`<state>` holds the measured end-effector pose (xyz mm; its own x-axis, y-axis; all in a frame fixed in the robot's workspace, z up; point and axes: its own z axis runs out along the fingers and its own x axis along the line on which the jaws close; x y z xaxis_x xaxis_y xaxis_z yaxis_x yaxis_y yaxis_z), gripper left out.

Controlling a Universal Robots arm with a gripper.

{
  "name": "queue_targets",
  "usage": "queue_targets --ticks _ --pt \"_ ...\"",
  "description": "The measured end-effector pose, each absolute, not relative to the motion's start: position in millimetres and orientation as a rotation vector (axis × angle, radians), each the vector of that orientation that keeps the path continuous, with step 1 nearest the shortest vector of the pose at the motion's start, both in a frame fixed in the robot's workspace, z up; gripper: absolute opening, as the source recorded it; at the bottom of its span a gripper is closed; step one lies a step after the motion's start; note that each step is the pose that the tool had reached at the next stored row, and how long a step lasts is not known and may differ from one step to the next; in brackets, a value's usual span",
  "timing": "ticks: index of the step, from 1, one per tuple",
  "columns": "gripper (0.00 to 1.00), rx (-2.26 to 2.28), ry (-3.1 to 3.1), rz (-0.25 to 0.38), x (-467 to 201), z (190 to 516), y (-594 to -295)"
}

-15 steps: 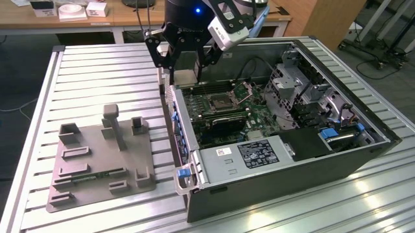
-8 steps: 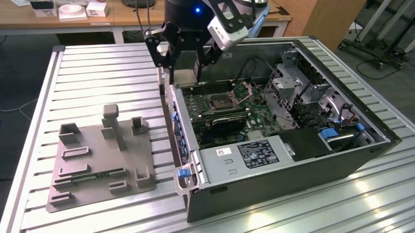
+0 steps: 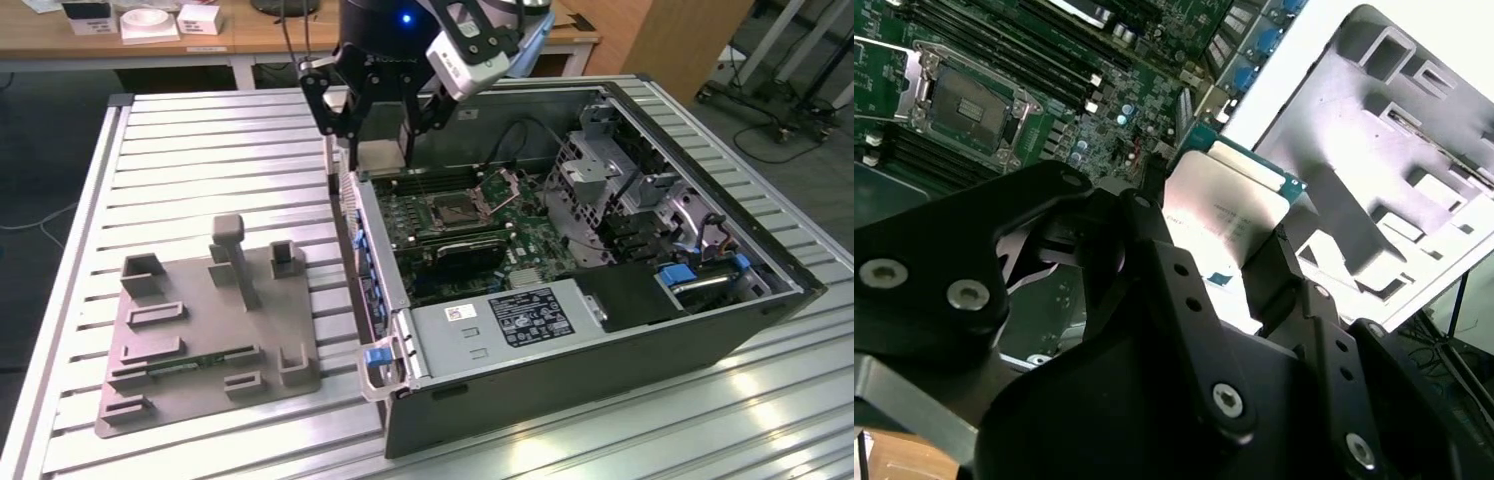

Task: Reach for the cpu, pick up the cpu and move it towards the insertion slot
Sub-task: 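Pick up the cpu and move it towards the insertion slot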

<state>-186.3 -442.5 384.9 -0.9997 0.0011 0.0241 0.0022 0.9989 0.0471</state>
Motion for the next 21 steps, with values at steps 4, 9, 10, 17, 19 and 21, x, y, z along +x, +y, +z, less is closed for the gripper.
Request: queue_targets --ticks 4,9,10,17,19,21 --pt "0.55 -0.003 -3.117 -0.074 -180.5 384.3 -440.6" --pt "0.55 -0.003 -3.117 -0.074 -174.1 383.8 -438.7" --pt "0.55 -0.003 -3.117 -0.074 -172.8 383.7 -438.4" --pt "0.55 -0.003 -3.117 -0.076 -166.1 383.2 -437.5" --pt "0.55 -0.003 -3.117 -0.077 -164.6 383.2 -437.4" --pt "0.55 -0.003 -3.117 -0.078 -163.4 383.0 -437.4"
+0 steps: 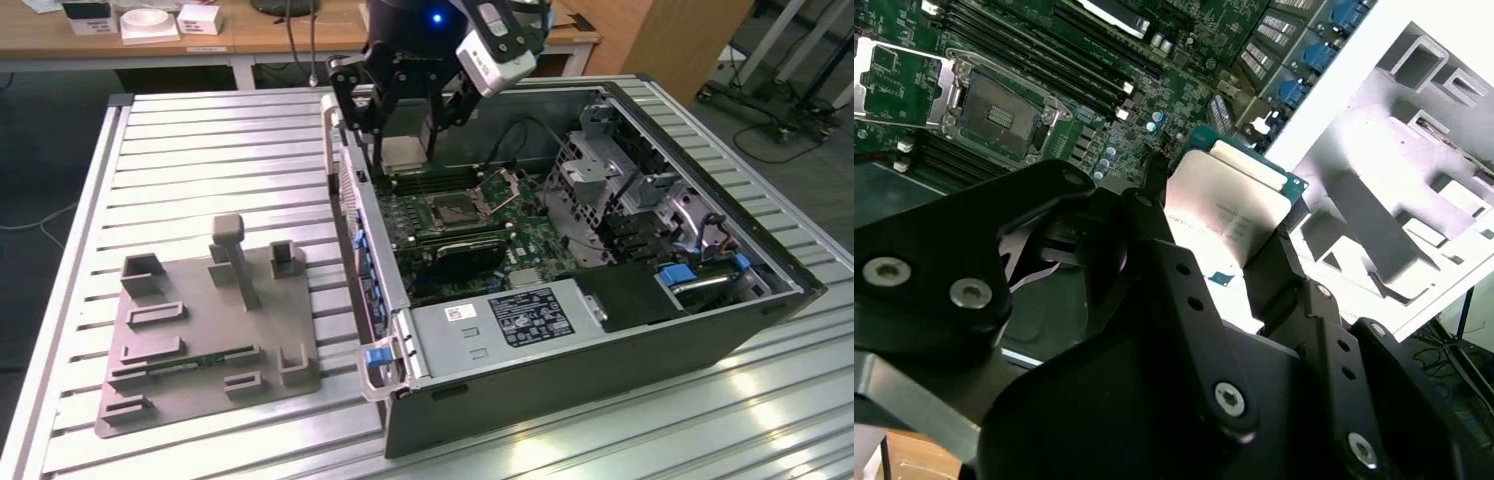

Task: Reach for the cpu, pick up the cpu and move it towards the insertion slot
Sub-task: 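Pick up the cpu and move it towards the insertion slot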

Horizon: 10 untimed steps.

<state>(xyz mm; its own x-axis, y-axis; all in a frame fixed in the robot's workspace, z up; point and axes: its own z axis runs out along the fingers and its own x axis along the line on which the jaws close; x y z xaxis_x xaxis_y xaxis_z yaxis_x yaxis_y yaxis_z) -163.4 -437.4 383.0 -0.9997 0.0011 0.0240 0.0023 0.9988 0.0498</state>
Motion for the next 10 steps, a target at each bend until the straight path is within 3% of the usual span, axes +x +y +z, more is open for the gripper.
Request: queue_targets --ticks 10 --pt "0.55 -0.002 -3.117 -0.081 -162.4 382.5 -434.9"
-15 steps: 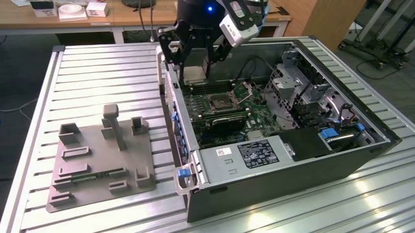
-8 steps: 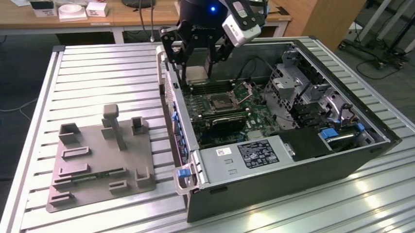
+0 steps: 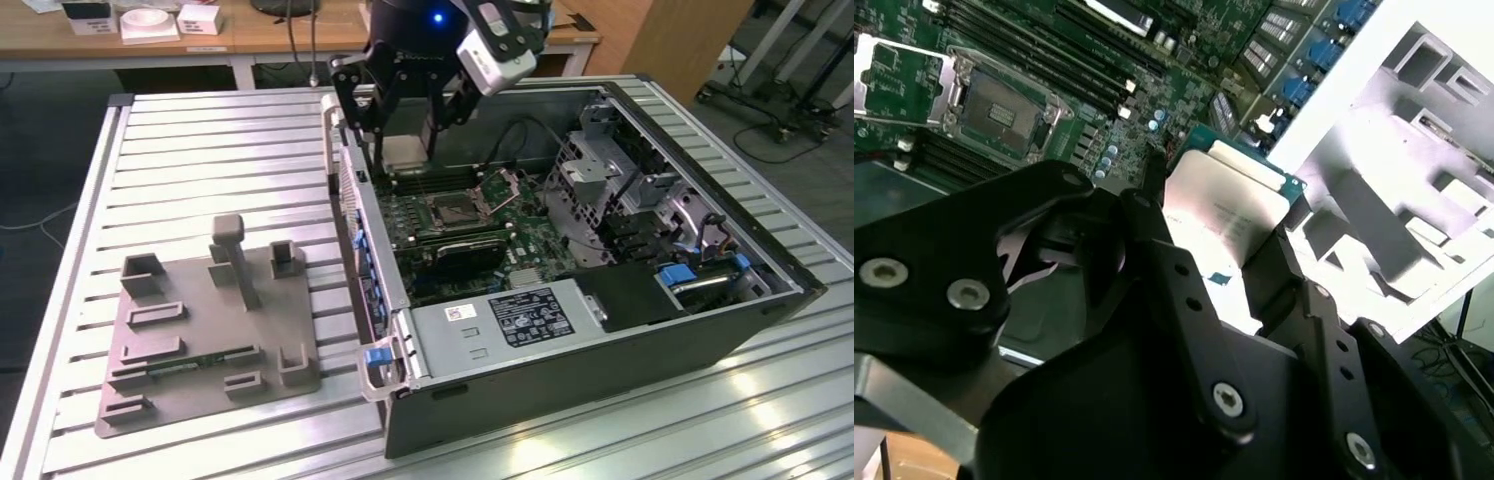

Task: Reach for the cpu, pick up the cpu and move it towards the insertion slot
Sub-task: 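Pick up the cpu and move it towards the insertion slot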

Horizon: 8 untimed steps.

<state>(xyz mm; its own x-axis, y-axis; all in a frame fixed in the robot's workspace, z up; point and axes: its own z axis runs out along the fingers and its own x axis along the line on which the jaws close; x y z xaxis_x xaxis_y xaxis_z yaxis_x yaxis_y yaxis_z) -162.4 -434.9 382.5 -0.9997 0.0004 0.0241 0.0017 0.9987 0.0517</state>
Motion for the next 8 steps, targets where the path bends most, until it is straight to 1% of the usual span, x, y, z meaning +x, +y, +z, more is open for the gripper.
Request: queue_targets --ticks 8 --pt "0.55 -0.001 -3.116 -0.089 -161.9 381.1 -429.1"
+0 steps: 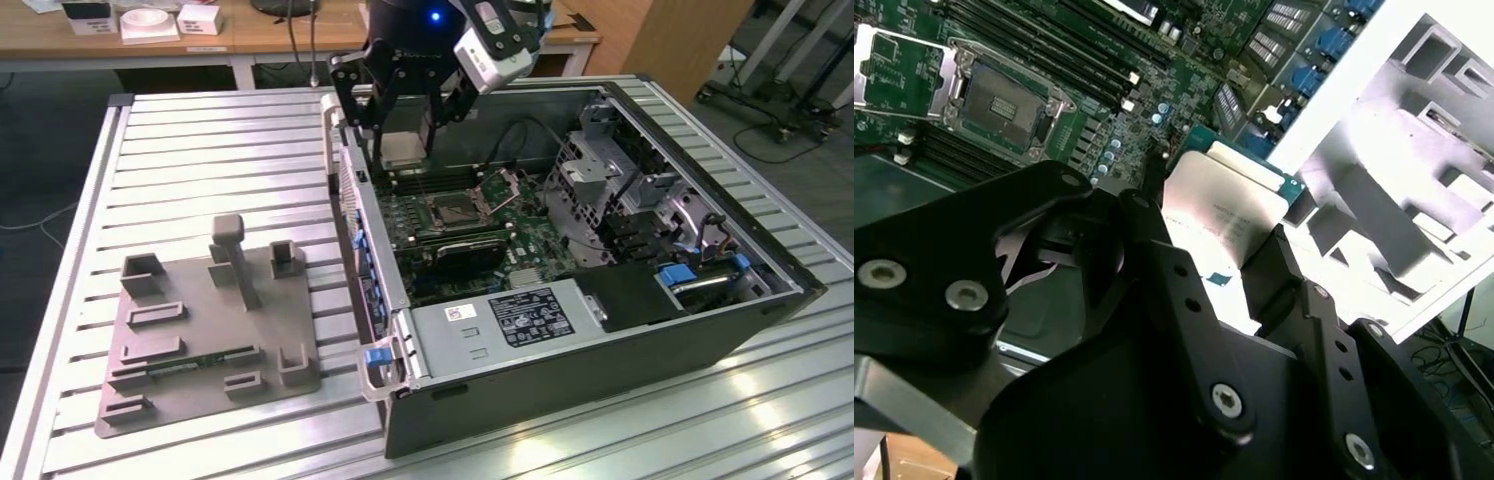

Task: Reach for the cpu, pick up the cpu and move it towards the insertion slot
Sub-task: 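Pick up the cpu and move it towards the insertion slot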

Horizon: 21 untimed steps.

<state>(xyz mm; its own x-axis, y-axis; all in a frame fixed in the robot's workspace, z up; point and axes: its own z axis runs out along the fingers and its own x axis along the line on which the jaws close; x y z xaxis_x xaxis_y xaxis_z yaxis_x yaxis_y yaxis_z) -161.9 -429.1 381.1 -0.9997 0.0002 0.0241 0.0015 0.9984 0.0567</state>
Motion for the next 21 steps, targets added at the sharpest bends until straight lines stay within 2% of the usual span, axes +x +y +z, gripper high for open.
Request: queue_targets --ticks 21 --pt "0.55 -0.001 -3.116 -0.107 -154.4 378.4 -416.4"
